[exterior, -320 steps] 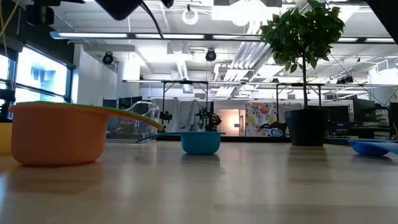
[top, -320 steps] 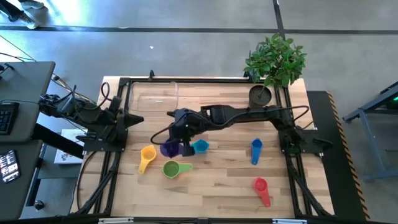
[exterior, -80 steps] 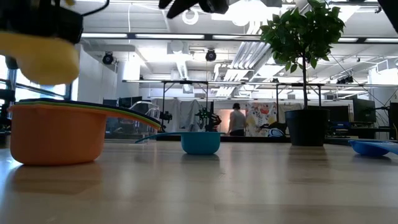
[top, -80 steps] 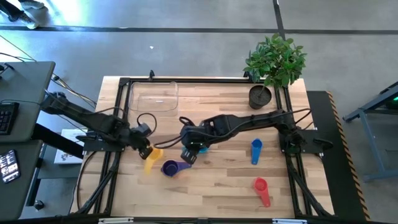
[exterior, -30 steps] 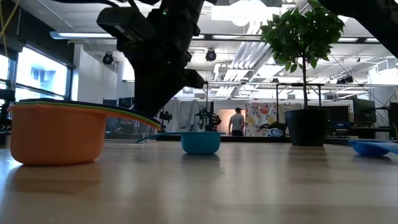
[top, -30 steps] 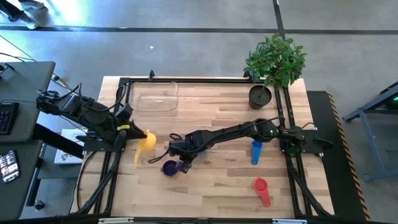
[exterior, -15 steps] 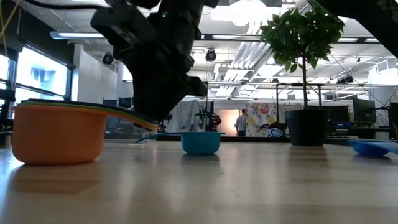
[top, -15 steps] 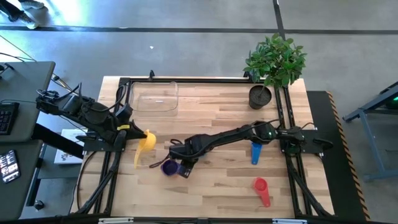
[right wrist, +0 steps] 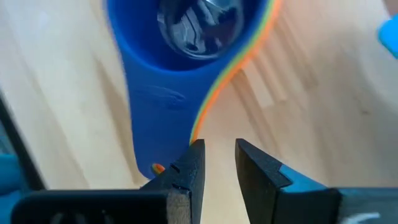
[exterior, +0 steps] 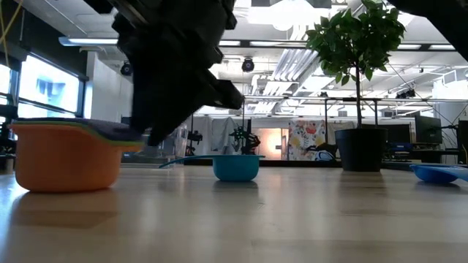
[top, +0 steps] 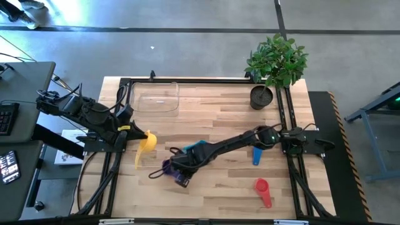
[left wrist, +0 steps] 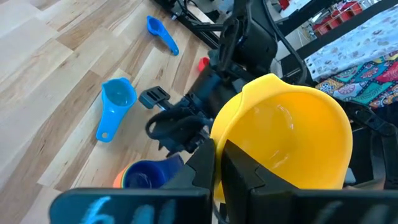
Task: Nest measuring cups in basket
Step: Stack the yellow measuring cup on top of the dark blue measuring cup
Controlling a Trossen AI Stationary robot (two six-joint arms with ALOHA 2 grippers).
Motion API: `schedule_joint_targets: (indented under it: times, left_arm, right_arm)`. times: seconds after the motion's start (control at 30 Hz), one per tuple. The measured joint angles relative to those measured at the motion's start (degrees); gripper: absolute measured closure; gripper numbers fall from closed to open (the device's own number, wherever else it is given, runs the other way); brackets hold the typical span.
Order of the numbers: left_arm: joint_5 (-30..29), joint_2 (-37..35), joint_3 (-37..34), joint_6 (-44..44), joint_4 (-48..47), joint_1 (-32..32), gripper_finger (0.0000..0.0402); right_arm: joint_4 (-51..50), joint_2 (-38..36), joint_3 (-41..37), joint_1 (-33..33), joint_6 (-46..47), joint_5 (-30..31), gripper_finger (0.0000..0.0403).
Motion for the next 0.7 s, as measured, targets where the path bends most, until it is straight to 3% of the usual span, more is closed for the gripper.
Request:
schedule_joint_targets:
  times: [0.7]
  left_arm:
    - [0.1,0.0,0.0,0.3,-1.5,0.0,0.0394]
  right_arm:
    - [9.6,1.9,0.1,1.6,7.6,-1.6,0.0322]
